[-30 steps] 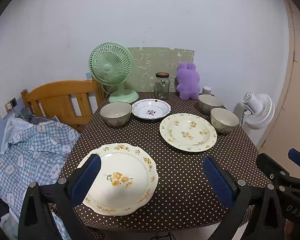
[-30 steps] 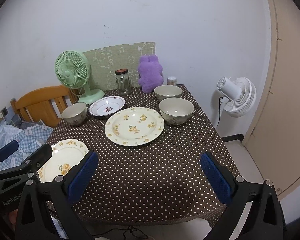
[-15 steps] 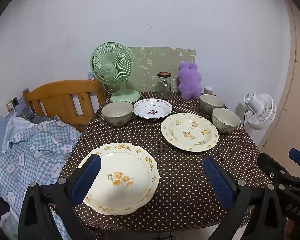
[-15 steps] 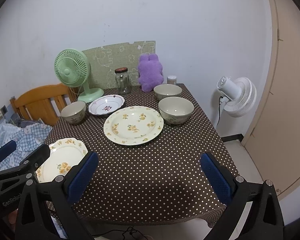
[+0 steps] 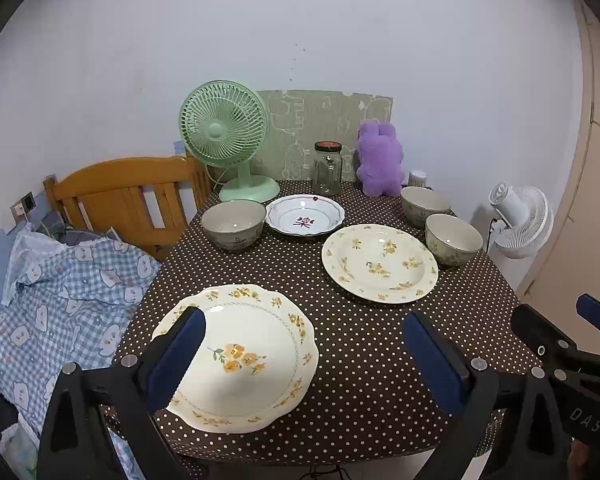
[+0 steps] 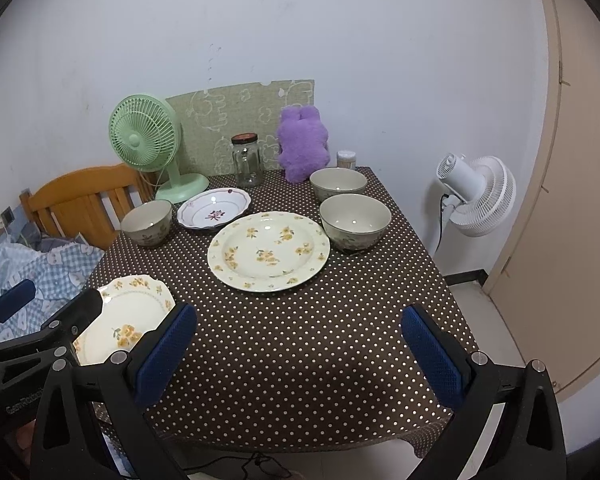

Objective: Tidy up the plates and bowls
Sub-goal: 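Move the left tool to the rim of the yellow-flowered plate, then close the left tool on the plate rim and lift it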

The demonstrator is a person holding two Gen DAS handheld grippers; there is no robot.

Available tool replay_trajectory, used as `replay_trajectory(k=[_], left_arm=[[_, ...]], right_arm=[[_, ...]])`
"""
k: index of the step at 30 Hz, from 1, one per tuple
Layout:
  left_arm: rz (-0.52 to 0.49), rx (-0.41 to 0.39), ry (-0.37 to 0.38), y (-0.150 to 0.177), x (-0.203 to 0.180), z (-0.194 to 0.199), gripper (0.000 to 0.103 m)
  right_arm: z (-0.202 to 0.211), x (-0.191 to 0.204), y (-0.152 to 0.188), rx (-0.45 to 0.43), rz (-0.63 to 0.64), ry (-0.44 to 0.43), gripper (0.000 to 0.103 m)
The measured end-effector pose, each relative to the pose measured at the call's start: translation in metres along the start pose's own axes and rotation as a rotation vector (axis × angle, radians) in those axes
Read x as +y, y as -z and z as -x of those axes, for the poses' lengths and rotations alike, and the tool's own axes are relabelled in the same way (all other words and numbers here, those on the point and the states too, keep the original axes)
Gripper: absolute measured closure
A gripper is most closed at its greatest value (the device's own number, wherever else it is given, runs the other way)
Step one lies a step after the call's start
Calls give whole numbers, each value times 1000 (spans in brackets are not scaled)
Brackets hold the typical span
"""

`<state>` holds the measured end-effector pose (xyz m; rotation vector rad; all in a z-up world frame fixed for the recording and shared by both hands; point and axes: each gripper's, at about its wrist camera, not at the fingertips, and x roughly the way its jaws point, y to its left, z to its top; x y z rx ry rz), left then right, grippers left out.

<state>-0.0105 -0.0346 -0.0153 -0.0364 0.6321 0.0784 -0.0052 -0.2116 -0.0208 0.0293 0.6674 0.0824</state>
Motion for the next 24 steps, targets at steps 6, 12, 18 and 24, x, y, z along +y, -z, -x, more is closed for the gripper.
replay_trajectory(k=[6,12,18,24], left_arm=[[4,10,-11,-5,6,-1,5],[21,35,-23,-10,20,-9,8],[23,49,-33,-17,43,-25,11],[31,89,-41,-24,73,-48,15]], right_arm=[[-2,8,-8,11,10,3,0],[-9,25,-15,31,32,-15,3],[-26,51,-22,55,37,-29,5],[-50,88,-31,91,49,-43,9]])
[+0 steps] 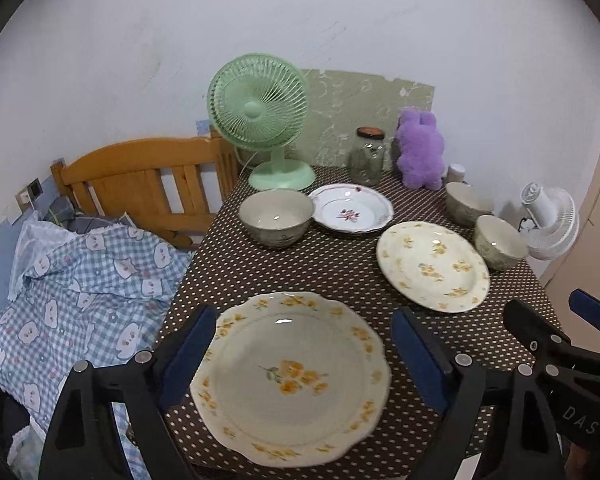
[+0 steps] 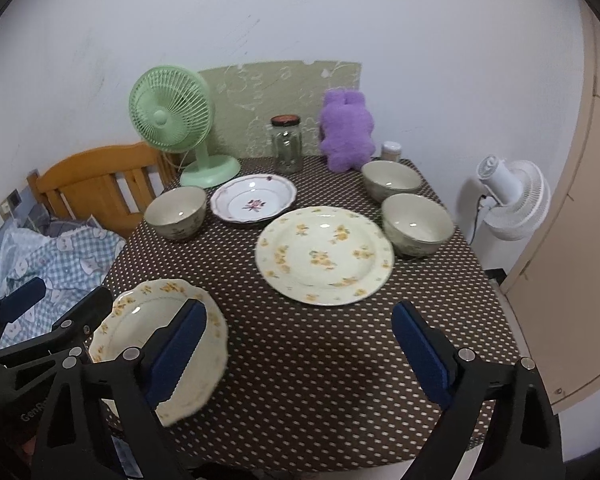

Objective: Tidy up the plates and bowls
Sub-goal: 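Close the left tool on the plate rim and lift it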

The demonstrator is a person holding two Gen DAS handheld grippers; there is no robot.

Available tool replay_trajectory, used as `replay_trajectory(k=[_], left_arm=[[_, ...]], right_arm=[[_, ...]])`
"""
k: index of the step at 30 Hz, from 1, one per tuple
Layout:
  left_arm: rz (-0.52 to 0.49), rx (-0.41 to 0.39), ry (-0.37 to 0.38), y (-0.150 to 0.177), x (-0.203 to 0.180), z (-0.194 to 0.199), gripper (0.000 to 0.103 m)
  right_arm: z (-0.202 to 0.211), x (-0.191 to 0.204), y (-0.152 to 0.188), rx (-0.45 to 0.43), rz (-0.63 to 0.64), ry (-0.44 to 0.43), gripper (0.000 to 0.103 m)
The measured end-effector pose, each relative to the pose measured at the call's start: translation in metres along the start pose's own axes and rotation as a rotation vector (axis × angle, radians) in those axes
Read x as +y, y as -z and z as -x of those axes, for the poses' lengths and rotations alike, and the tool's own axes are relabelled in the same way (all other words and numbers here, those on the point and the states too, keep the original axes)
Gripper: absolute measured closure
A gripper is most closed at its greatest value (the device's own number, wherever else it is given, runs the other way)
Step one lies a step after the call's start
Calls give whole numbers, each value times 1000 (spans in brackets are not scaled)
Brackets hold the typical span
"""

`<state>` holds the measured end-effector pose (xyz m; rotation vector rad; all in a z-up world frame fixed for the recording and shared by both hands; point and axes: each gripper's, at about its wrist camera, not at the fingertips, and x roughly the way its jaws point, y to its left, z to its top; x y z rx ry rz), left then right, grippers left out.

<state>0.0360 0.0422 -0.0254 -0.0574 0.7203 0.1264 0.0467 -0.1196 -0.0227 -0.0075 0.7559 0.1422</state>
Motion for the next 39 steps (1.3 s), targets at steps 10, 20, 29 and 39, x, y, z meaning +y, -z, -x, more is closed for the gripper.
replay_trajectory(k=[10,20,29,39], left_arm=[[-15,90,-15,-4,42,-50,21],[-36,201,-12,8,66,-101,21],[-32,318,19,24,79,-144,23],[-44,409,85,35,81,-166,29]], right_arm=[[-53,55,-8,106,7,-4,11],[-107,87,3,231,4,28,14],[-151,105,18,345,-12,54,19],[-179,110,37,442,-40,78,33]])
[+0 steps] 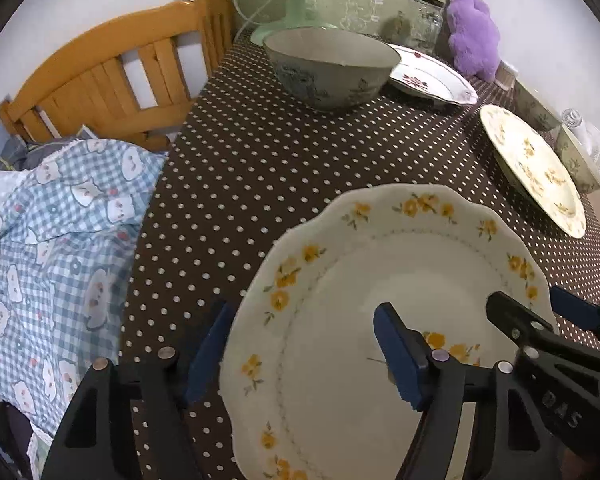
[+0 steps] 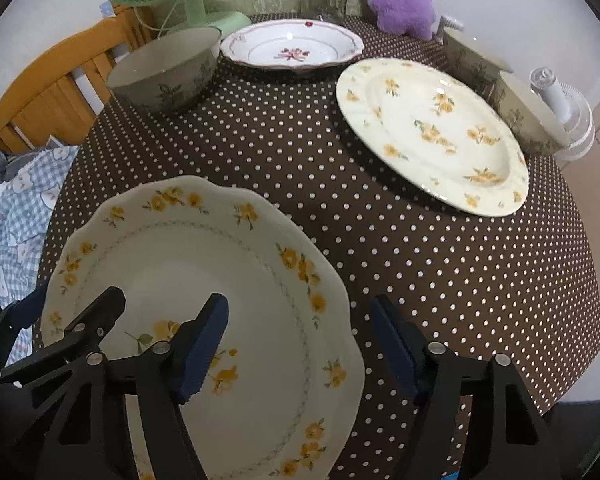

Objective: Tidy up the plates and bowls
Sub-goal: 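Close the left tool on the plate rim and lift it, then carry the held plate toward the other yellow-flowered plate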

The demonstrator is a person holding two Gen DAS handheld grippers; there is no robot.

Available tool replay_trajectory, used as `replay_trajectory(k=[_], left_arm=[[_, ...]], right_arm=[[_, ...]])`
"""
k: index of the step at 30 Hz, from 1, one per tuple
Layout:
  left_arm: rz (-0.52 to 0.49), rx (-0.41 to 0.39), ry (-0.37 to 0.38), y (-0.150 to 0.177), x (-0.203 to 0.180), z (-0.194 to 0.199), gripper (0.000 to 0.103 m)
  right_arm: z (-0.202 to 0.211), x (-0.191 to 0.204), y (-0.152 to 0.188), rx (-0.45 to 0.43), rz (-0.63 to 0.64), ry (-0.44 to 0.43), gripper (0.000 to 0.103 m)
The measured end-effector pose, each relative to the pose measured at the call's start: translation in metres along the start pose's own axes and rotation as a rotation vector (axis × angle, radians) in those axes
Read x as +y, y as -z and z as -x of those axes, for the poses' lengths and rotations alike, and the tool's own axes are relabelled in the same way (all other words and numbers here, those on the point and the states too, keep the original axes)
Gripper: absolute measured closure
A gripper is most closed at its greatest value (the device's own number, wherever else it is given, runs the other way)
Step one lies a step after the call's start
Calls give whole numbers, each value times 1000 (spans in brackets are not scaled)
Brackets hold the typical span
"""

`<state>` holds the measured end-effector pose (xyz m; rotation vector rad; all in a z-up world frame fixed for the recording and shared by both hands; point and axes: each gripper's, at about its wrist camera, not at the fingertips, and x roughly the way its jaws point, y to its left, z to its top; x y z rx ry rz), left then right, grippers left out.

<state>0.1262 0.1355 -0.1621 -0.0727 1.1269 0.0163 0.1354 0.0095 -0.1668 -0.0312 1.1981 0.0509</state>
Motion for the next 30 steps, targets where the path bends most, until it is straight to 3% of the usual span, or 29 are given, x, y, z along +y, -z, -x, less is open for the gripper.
replay_trajectory(k=[18,30], left_arm=[[20,42,-32,-4,-7,-8,30],[24,42,-51,-13,-49,-6,30]], right_arm=[[-20,0,-14,64,48,-38,43],[-17,-52,-29,87,36,-64,43]])
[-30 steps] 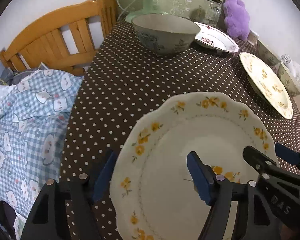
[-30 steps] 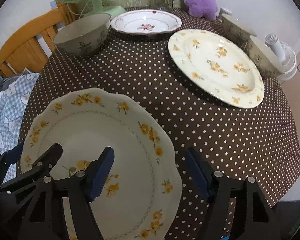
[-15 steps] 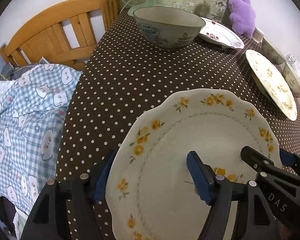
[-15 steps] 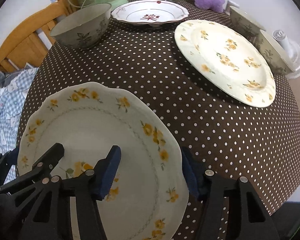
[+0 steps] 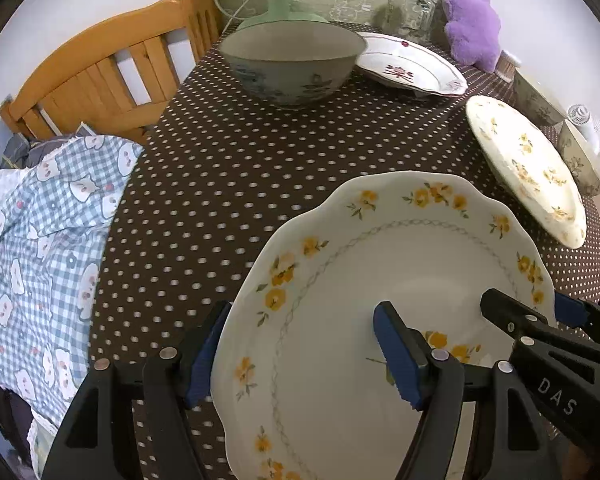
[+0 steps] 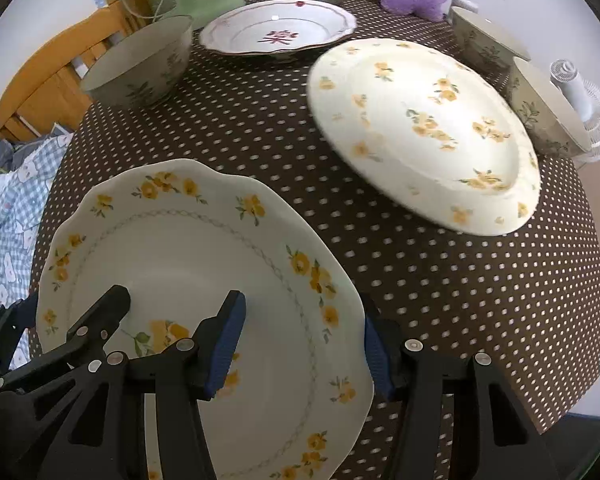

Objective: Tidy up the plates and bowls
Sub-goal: 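Carry the held plate toward the other yellow-flowered plate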

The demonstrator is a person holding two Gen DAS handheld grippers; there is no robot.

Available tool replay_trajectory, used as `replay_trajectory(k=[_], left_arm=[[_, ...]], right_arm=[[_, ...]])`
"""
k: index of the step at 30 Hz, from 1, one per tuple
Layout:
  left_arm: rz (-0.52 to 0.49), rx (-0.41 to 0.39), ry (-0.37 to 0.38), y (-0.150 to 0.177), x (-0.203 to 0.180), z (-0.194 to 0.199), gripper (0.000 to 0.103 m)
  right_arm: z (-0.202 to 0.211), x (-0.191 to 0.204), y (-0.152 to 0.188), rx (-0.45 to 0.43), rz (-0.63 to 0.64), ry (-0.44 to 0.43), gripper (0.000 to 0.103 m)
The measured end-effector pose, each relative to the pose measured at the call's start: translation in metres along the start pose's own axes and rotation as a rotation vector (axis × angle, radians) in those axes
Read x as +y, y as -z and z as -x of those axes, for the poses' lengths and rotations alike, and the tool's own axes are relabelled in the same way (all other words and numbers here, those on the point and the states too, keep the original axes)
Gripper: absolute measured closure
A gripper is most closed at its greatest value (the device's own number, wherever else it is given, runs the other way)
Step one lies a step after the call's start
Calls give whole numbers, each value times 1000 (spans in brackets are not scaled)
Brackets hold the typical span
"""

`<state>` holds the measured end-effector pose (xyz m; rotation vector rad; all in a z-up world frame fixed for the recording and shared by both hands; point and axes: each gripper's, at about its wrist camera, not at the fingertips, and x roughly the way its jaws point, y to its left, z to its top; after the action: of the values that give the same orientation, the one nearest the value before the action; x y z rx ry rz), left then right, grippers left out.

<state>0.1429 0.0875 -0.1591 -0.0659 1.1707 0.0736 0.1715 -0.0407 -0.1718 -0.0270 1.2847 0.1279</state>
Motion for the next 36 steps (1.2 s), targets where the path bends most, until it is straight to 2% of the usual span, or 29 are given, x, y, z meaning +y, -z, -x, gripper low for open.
replay_trajectory(k=[10,20,22,24,25,29,32,36], left_arm=[[27,51,17,-1,-28,-12,29],[47,43,7,-3,-33,-14,29],[27,17,4,-5,-33,-8,29],[16,0,5,-8,-33,-3,19],[12,-9,2,-10,-32,0,17],[-6,-33,11,-17,-31,10,13],[-32,-56,23,-23,-38,19,10],[-66,-90,27,-33,-49,29,7]], right_arm=[[0,-39,-9,11,-11,4,43],[-4,-50,-17,2,-3,4,43],[-2,-50,-15,-4,-20,-6,43],[4,-54,-16,-11,-40,-12,43],[7,-55,-16,-17,-47,-7,43],[23,-61,-16,-47,-67,-16,42],[38,-68,-16,-77,-84,-22,33],[59,-87,-16,-125,-119,-23,31]])
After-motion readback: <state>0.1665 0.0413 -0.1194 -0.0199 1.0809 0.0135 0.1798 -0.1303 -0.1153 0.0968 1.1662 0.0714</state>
